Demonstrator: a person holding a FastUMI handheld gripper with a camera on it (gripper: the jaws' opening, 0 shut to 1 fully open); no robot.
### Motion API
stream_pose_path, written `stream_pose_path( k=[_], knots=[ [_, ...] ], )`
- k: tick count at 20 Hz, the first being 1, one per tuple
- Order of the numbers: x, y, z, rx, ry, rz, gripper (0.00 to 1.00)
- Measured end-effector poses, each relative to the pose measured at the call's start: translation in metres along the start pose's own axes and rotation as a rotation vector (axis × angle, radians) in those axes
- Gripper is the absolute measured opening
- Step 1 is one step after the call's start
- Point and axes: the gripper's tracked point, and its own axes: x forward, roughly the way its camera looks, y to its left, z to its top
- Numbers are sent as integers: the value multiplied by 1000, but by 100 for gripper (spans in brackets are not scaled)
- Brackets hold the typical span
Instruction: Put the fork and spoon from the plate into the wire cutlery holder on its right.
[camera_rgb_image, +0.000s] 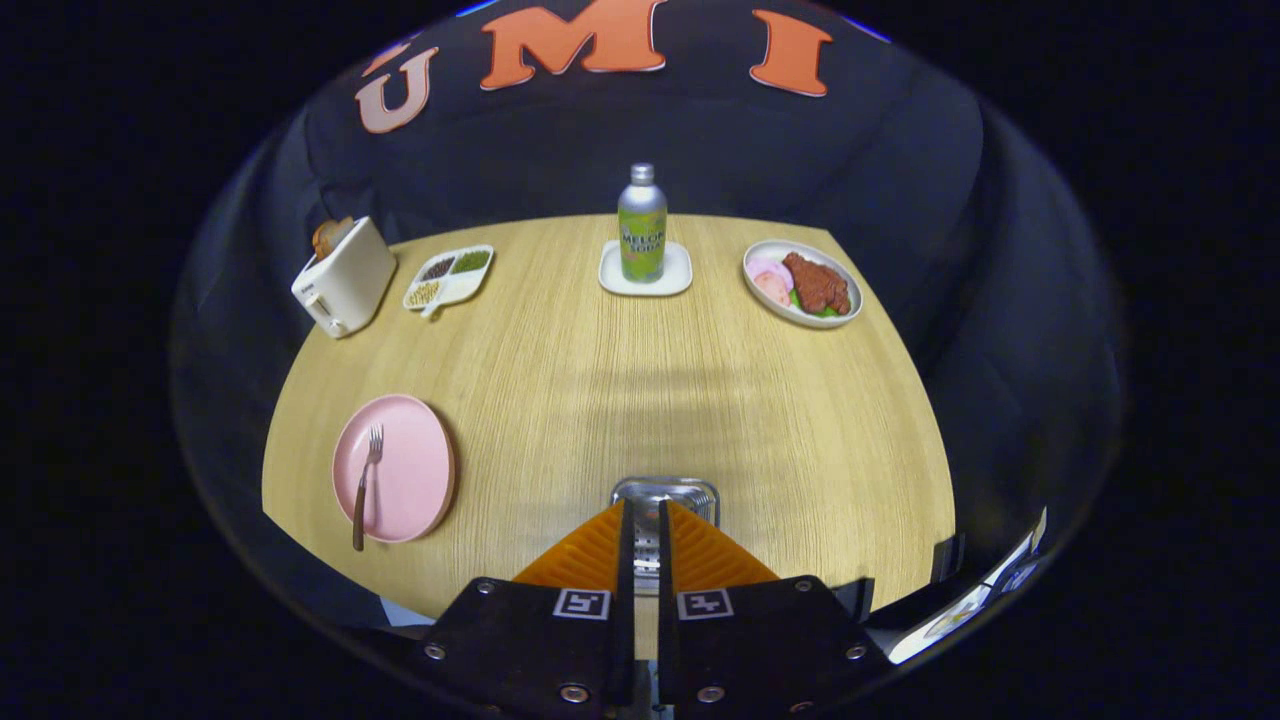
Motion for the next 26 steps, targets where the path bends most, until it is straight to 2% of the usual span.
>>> stream_pose_path(
  k=[5, 6, 10, 16, 19, 21, 26],
  knots=[
    [-25, 30, 54, 23, -250, 43, 12],
    [-33, 43, 61, 17, -290, 81, 12],
    [-60, 85, 87, -20, -446, 139, 19],
    [-74, 145, 97, -56, -528, 197, 55],
    [-72, 175, 93, -59, -542, 206, 77],
    [-66, 196, 88, -61, -538, 213, 86],
    [-40, 256, 54, -106, -469, 260, 90]
  ],
)
